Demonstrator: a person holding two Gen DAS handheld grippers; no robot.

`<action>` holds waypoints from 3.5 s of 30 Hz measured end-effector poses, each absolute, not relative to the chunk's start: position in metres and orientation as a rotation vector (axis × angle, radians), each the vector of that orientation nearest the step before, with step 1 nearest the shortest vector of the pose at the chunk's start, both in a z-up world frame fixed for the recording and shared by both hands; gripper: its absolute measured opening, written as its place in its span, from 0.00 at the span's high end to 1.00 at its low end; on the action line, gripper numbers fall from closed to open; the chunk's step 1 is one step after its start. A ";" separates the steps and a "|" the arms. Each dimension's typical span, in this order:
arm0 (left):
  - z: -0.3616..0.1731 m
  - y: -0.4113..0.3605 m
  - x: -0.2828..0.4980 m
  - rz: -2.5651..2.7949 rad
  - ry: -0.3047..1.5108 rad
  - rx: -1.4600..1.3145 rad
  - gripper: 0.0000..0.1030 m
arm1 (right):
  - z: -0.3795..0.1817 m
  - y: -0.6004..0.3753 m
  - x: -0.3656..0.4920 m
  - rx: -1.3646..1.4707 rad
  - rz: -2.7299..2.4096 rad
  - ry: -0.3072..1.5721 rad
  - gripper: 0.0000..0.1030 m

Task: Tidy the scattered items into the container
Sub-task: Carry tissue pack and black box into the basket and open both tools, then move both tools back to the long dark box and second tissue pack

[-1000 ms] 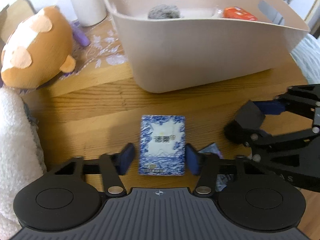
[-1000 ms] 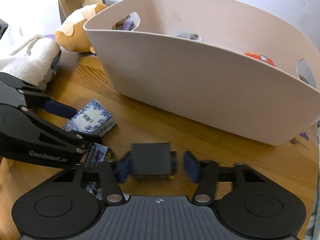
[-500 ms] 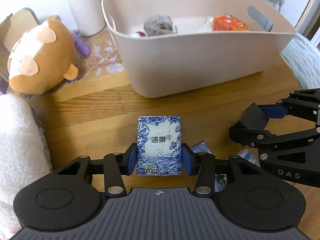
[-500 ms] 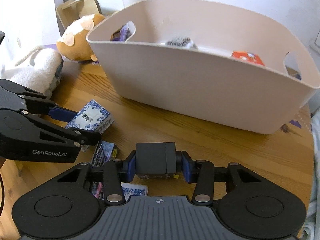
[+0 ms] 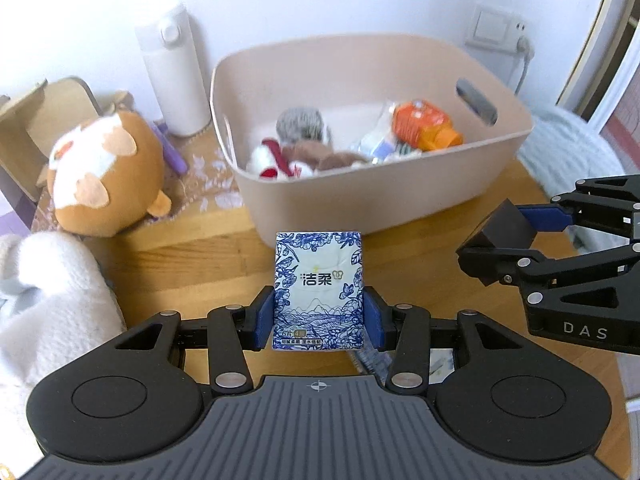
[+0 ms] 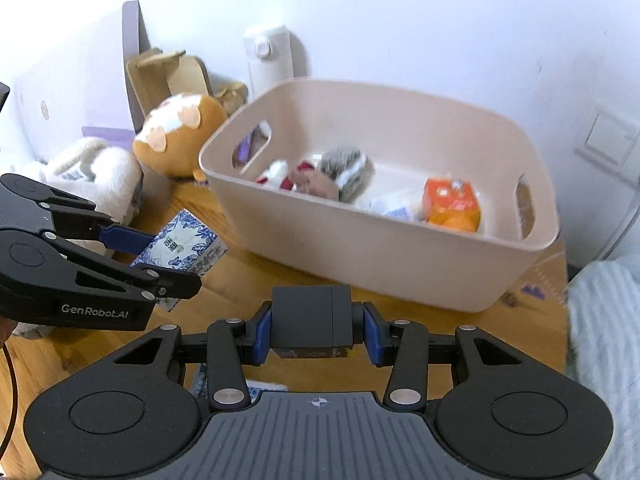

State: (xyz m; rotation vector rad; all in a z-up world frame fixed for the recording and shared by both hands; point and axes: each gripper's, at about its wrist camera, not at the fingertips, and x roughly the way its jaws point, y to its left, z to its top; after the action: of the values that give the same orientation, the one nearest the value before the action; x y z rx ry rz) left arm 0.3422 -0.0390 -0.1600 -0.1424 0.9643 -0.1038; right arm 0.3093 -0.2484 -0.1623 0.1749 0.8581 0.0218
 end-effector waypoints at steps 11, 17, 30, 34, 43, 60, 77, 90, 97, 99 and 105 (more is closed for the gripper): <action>-0.110 -0.030 0.337 -0.076 0.844 -0.132 0.55 | -0.122 -0.263 0.306 0.143 -0.017 0.773 0.59; -0.095 -0.020 0.348 -0.048 0.799 -0.128 0.55 | -0.108 -0.275 0.312 0.133 -0.050 0.747 0.59; -0.087 -0.021 0.406 -0.045 0.826 -0.169 0.55 | -0.097 -0.296 0.350 0.139 -0.098 0.696 0.59; -0.095 -0.031 0.427 -0.065 0.842 -0.137 0.55 | -0.103 -0.303 0.371 0.139 -0.106 0.711 0.59; -0.127 -0.049 0.463 -0.084 0.938 -0.098 0.55 | -0.133 -0.320 0.404 0.131 -0.135 0.792 0.59; -0.158 -0.054 0.483 -0.087 1.009 -0.099 0.54 | -0.167 -0.333 0.416 0.142 -0.145 0.900 0.50; -0.124 -0.040 0.439 -0.026 0.931 -0.217 0.29 | -0.121 -0.338 0.376 0.218 -0.213 0.771 0.10; -0.123 -0.040 0.370 0.012 0.959 -0.283 0.29 | -0.117 -0.311 0.319 0.241 -0.220 0.773 0.05; -0.142 -0.047 0.335 -0.004 1.026 -0.286 0.29 | -0.128 -0.299 0.288 0.256 -0.233 0.810 0.04; -0.151 -0.050 0.325 -0.020 1.055 -0.289 0.29 | -0.133 -0.296 0.280 0.269 -0.239 0.825 0.04; -0.180 -0.068 0.296 -0.085 1.149 -0.277 0.29 | -0.148 -0.289 0.261 0.284 -0.256 0.864 0.04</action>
State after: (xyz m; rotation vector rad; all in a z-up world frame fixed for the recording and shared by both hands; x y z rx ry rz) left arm 0.2958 -0.0685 -0.1797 -0.2769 1.1489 -0.0847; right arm 0.2612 -0.2893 -0.1479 0.2844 0.8640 -0.2557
